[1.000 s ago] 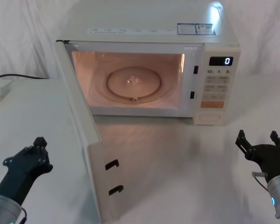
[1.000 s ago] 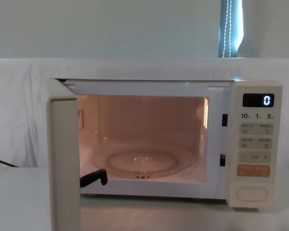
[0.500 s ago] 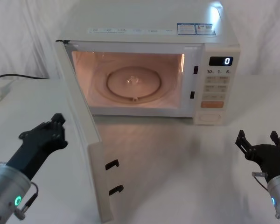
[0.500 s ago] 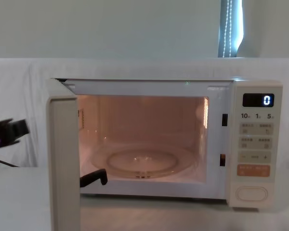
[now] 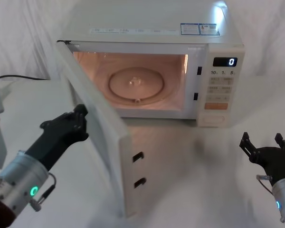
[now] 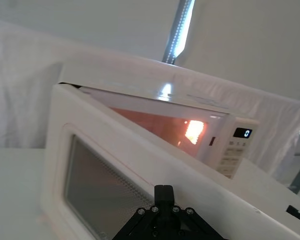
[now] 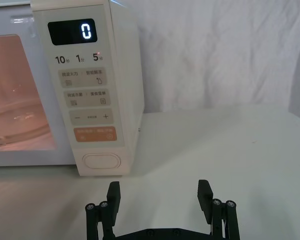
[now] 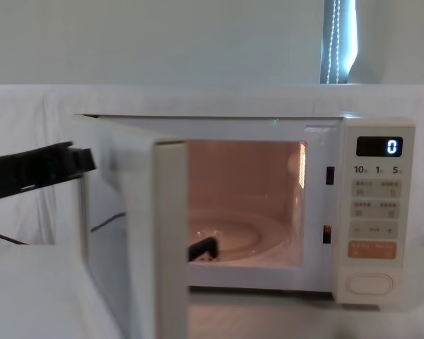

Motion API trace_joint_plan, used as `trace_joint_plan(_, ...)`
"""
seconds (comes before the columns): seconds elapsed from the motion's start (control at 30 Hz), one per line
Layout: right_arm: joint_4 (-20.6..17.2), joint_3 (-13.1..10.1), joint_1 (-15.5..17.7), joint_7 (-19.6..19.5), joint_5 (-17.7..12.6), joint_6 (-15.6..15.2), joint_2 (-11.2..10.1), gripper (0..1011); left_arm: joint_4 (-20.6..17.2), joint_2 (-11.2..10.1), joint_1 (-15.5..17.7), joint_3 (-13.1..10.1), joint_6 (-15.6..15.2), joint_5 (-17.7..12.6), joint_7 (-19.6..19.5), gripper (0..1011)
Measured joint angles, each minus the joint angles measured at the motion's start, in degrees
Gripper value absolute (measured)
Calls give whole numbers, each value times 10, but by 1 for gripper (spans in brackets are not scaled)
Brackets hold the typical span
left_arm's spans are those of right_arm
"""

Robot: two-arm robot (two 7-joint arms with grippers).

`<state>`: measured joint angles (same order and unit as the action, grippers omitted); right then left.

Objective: Press the button to open the microwave door with one hand; close the microwave door with the other hand.

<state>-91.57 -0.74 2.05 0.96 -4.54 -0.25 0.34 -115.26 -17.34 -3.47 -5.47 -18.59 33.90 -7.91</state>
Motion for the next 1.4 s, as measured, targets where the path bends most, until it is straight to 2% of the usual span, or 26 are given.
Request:
trace_joint_plan(0.23, 0, 0, 0, 0, 0, 0, 0, 1002, 21, -1, 32, -31, -3, -1, 7, 0)
trace_joint_plan(0.43, 0, 0, 0, 0, 0, 0, 0, 1002, 51, 0, 69, -65, 0, -21, 22, 0)
trace_joint_plan(0.5, 0, 0, 0, 0, 0, 0, 0, 1002, 56, 2, 74, -70, 2, -25, 24, 0)
trace_joint_plan(0.57, 0, 0, 0, 0, 0, 0, 0, 1002, 73, 9, 92, -82, 6, -38, 32, 0)
trace_joint_plan(0.77, 0, 0, 0, 0, 0, 0, 0, 1002, 101, 23, 120, -97, 19, -63, 39, 0)
trace_joint_plan(0.83, 0, 0, 0, 0, 0, 0, 0, 1002, 120, 34, 143, -105, 21, -79, 40, 0)
trace_joint_plan(0.97, 0, 0, 0, 0, 0, 0, 0, 1002, 139, 45, 163, -112, 21, -90, 40, 0)
trace_joint_plan(1.1, 0, 0, 0, 0, 0, 0, 0, 1002, 174, 64, 194, -121, 18, -105, 40, 0)
trace_joint_plan(1.4, 0, 0, 0, 0, 0, 0, 0, 1002, 233, 94, 239, -126, 11, -125, 40, 0)
